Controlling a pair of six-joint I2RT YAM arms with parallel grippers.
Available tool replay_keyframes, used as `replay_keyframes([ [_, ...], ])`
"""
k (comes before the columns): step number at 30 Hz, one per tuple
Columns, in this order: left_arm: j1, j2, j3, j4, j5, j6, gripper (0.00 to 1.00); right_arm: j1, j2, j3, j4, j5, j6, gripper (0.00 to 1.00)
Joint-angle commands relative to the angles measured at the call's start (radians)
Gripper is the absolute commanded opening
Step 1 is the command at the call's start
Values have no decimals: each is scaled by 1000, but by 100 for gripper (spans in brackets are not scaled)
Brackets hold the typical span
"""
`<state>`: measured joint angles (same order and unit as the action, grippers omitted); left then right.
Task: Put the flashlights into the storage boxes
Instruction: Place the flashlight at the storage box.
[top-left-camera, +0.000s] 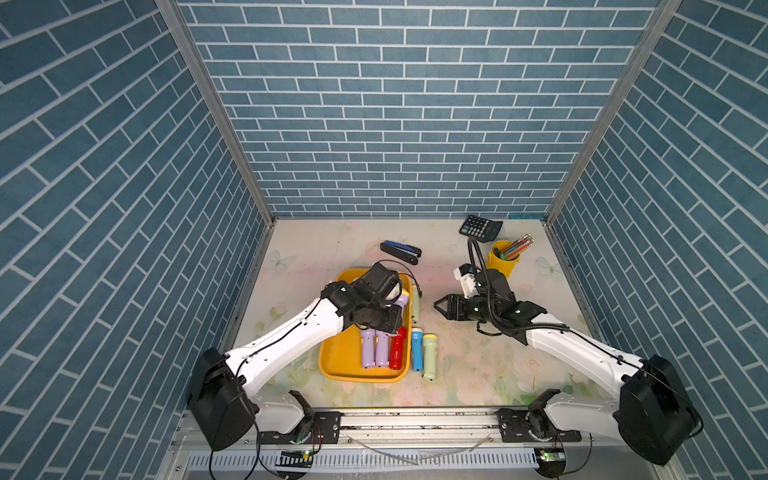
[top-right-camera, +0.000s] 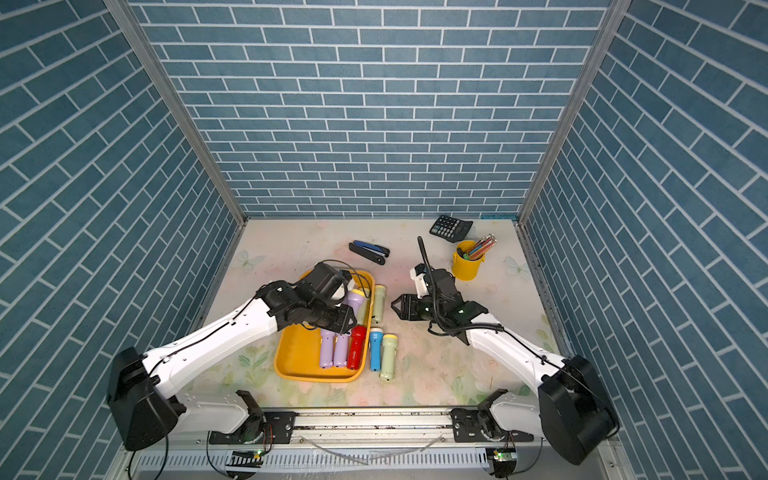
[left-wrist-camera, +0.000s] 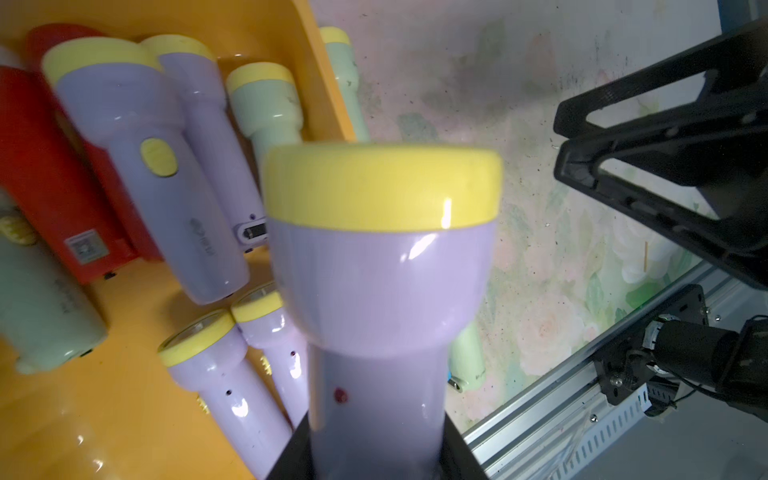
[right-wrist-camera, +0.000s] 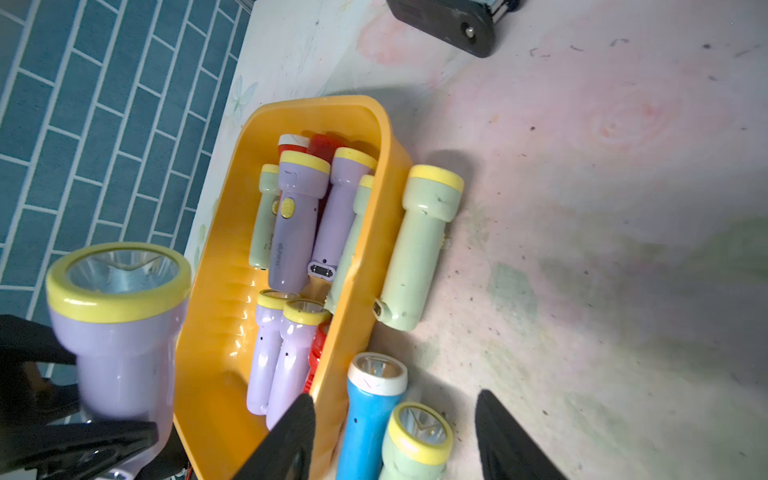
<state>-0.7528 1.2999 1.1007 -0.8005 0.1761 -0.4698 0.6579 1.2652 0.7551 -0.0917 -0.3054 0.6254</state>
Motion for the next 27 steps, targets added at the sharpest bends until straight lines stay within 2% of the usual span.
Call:
replay_keyframes([
  [1, 43, -74, -52, -47, -19, -11, 32, 47, 38, 51, 68, 39, 47, 62],
  [13, 187, -265, -274, -98, -26, -42, 32, 156, 94, 70, 170, 90, 43, 62],
  [27, 233, -253, -400, -10, -1, -68, 35, 160, 88, 48, 169, 94, 23, 62],
])
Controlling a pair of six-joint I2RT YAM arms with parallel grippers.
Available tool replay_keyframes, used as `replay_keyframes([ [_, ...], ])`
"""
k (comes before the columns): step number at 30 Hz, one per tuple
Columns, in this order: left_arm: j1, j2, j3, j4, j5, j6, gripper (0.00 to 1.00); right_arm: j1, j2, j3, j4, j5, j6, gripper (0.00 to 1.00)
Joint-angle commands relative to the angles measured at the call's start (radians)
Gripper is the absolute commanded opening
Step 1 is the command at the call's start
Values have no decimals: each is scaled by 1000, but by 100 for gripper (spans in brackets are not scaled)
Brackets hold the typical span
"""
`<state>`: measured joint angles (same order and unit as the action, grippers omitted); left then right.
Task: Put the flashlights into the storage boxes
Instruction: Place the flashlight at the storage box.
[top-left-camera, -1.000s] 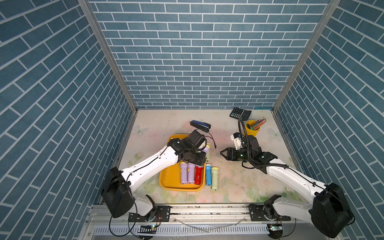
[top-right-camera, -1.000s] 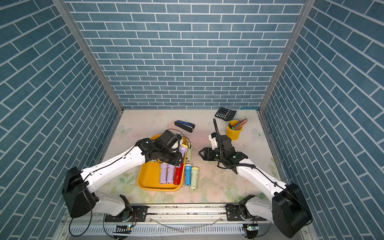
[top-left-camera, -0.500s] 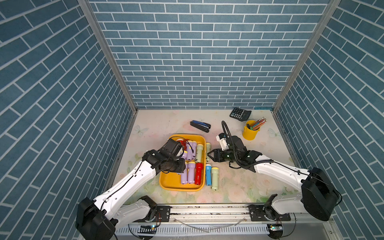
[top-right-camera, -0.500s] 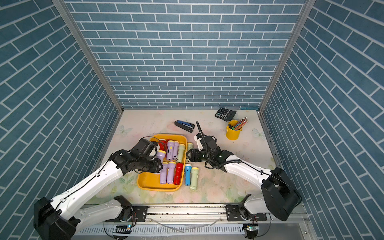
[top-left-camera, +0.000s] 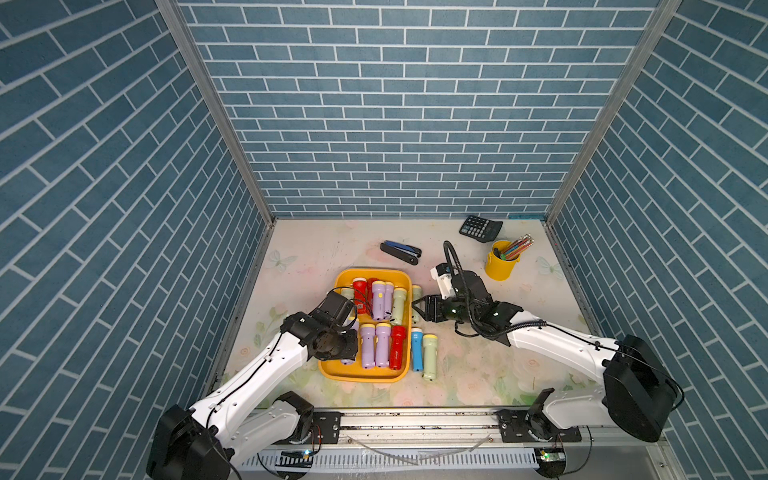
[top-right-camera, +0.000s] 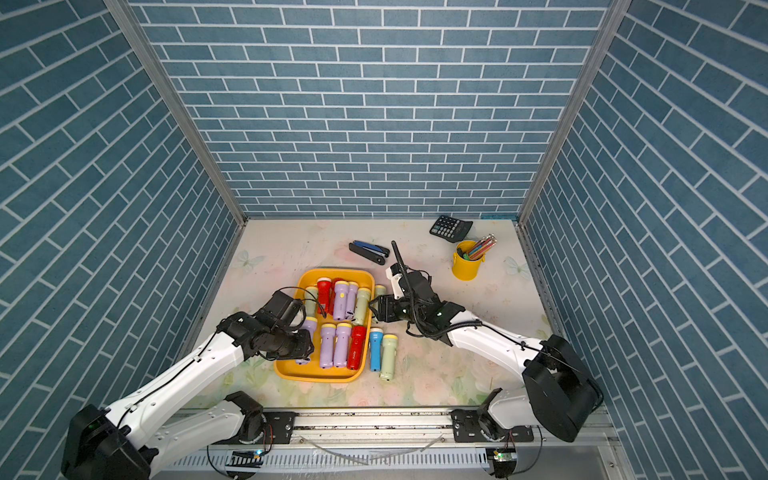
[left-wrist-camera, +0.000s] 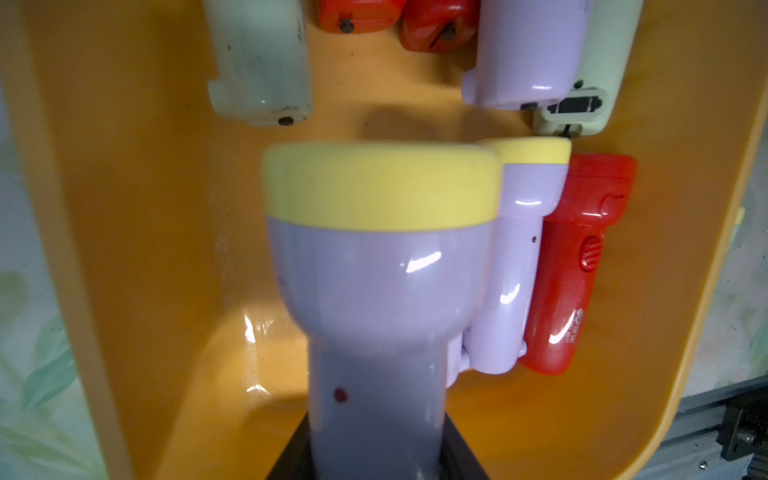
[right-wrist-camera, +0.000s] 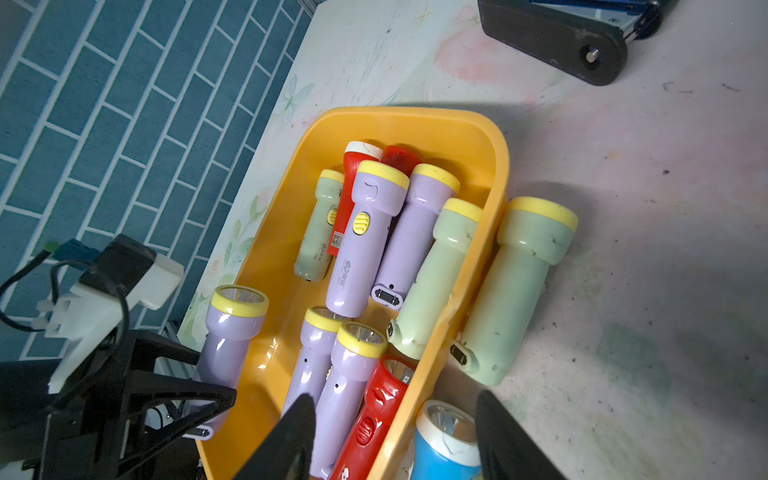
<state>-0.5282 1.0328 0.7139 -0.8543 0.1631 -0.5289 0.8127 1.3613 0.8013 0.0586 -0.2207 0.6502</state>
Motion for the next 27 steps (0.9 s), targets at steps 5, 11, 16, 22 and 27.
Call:
replay_keyframes([
  [5, 8, 58, -70, 113, 40, -26, 35, 4, -20, -4, 13, 17, -4, 62],
  [11, 7, 96, -88, 129, 19, -20, 35, 4, -40, -16, 0, 35, -9, 62],
  [16, 8, 115, -102, 164, 16, -20, 38, 3, -34, -12, -1, 33, -9, 62],
  [22, 8, 133, -93, 169, 5, -15, 45, 4, -33, -7, -5, 32, -11, 62],
  [27, 8, 130, -76, 158, -9, -11, 49, 4, -31, -7, -6, 33, -11, 62],
])
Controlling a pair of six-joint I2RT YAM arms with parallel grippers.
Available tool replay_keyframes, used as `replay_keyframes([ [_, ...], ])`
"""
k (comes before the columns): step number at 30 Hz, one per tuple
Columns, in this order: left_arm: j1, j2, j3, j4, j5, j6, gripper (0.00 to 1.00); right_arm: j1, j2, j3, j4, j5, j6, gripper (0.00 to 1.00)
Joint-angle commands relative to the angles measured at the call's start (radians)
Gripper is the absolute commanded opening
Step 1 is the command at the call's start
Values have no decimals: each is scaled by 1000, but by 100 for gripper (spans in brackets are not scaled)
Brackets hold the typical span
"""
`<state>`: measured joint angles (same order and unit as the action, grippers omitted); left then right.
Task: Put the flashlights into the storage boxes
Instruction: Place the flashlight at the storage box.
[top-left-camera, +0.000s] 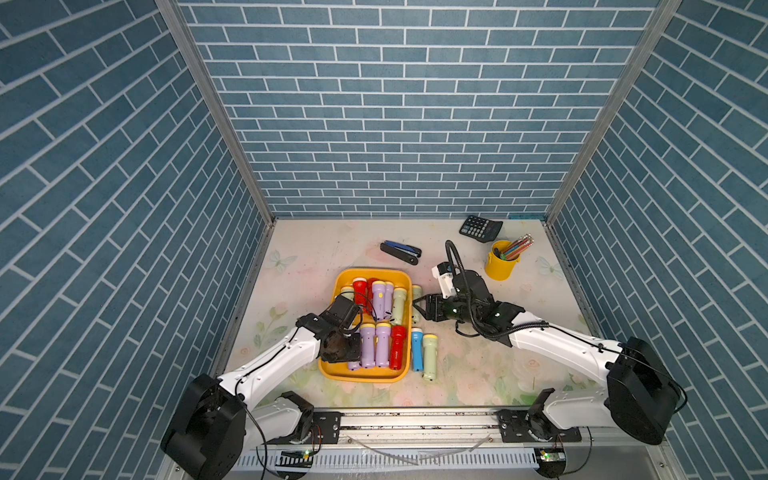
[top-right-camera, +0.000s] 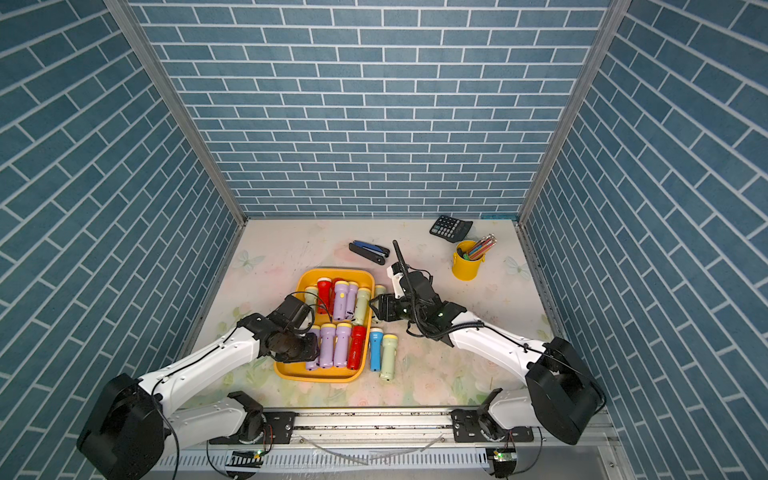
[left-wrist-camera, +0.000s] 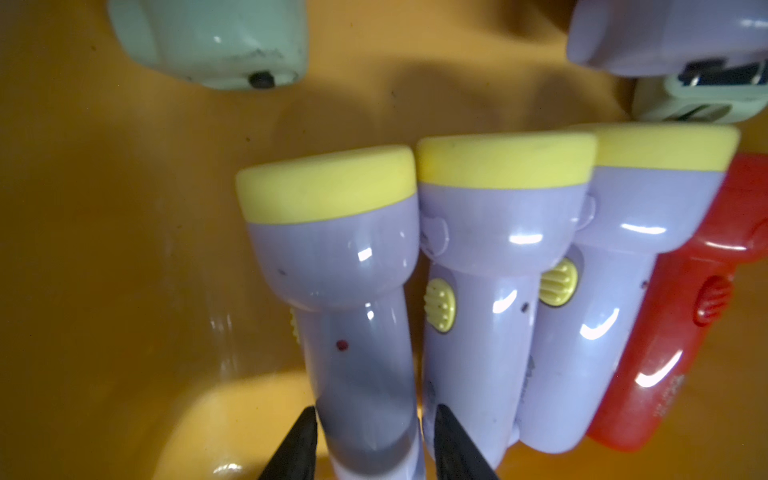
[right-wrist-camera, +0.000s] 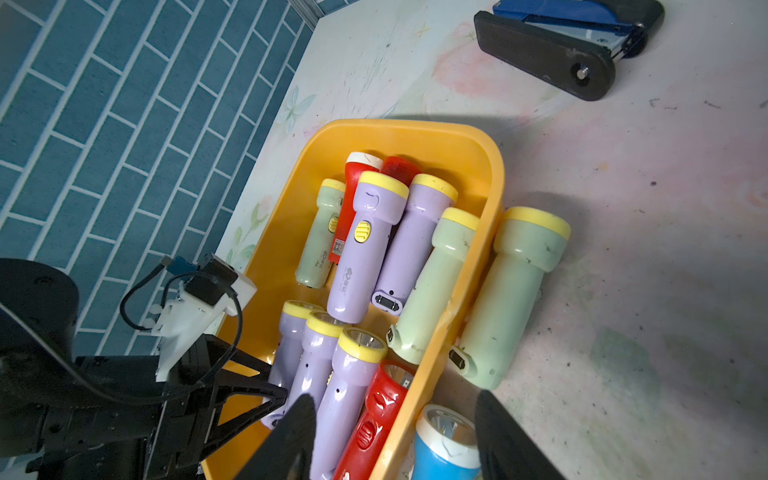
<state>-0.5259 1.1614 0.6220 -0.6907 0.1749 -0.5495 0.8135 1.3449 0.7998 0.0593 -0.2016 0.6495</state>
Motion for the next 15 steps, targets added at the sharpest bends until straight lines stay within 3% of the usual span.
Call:
replay_keyframes([
  [1, 6, 1, 19, -11, -22, 10, 49, 3, -15, -6, -8, 14, -9, 62],
  [8, 4, -23, 72, -71, -45, 26, 49, 3, -20, -5, -9, 15, -13, 62],
  [15, 4, -54, 226, -169, -68, 56, 49, 1, -46, -16, -25, 34, -18, 62],
])
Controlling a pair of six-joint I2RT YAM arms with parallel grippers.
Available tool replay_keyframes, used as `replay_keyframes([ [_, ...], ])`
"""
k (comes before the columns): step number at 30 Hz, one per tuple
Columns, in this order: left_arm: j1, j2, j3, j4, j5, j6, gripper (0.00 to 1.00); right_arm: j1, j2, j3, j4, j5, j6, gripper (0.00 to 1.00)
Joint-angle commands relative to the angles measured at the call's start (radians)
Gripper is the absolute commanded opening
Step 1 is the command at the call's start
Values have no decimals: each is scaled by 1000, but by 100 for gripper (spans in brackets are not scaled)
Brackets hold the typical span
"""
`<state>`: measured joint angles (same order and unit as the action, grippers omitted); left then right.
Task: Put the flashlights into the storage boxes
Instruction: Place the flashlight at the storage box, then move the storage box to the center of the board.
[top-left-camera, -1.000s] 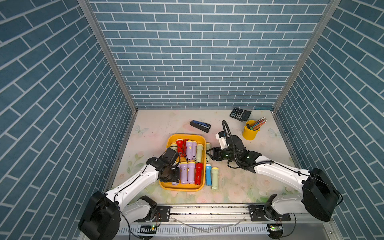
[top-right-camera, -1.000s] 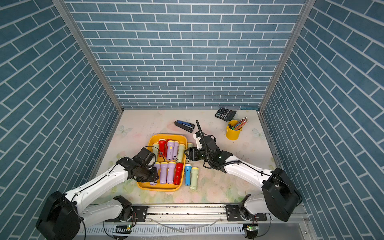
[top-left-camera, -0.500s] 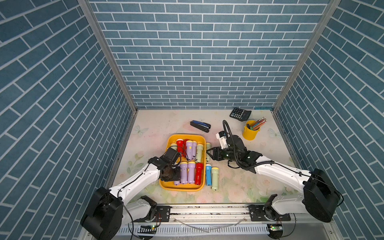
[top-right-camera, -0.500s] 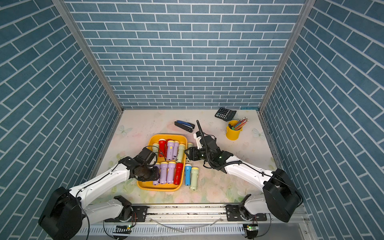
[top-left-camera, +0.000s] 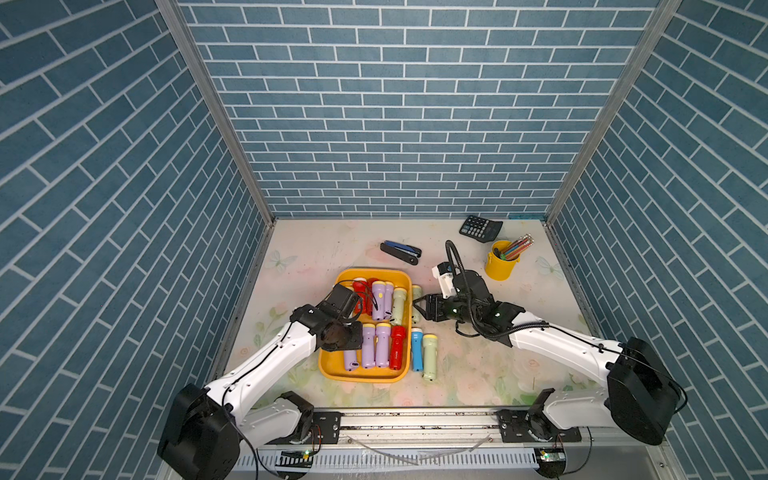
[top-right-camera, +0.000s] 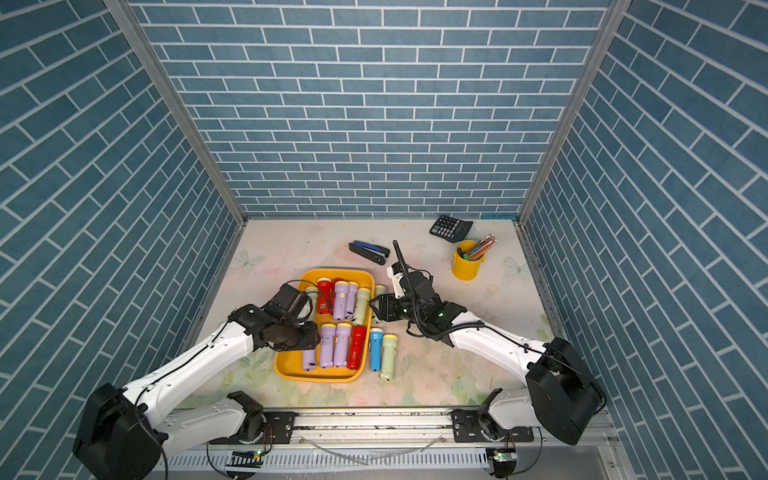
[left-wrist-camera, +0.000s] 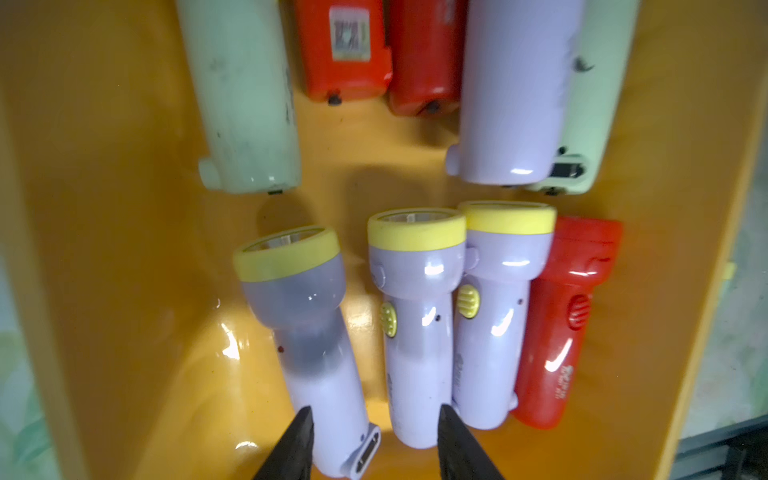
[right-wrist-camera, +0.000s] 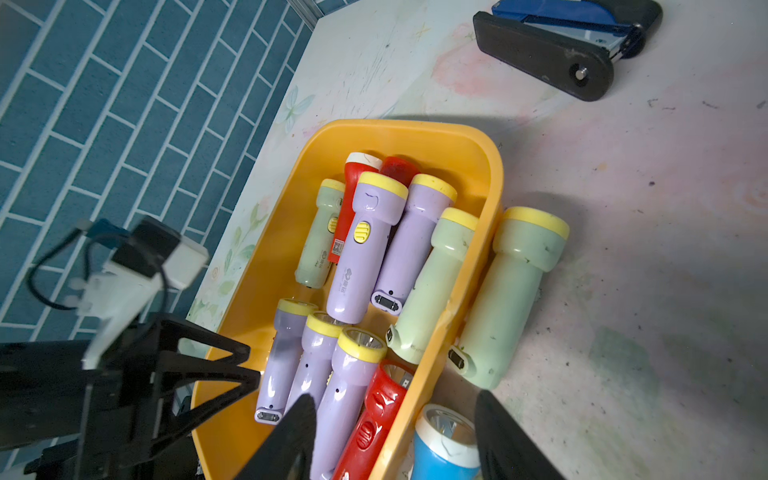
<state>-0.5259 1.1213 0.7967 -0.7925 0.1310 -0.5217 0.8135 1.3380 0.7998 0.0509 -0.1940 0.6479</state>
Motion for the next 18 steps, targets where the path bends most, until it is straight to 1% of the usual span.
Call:
replay_keyframes([
  [1, 2, -12, 70, -76, -25, 33, 49, 3, -47, -18, -23, 32, -19, 62],
  [4, -7, 4, 121, -77, -18, 52, 49, 0, -74, -33, -49, 52, -26, 62],
  [8, -34, 81, 218, -76, -19, 94, 49, -19, -123, -79, -77, 74, -5, 62],
  [12, -113, 190, 314, -49, -21, 114, 49, -57, -175, -122, -111, 70, 25, 62],
  [18, -265, 369, 425, 39, 11, 103, 49, -91, -261, -180, -185, 84, 54, 63],
])
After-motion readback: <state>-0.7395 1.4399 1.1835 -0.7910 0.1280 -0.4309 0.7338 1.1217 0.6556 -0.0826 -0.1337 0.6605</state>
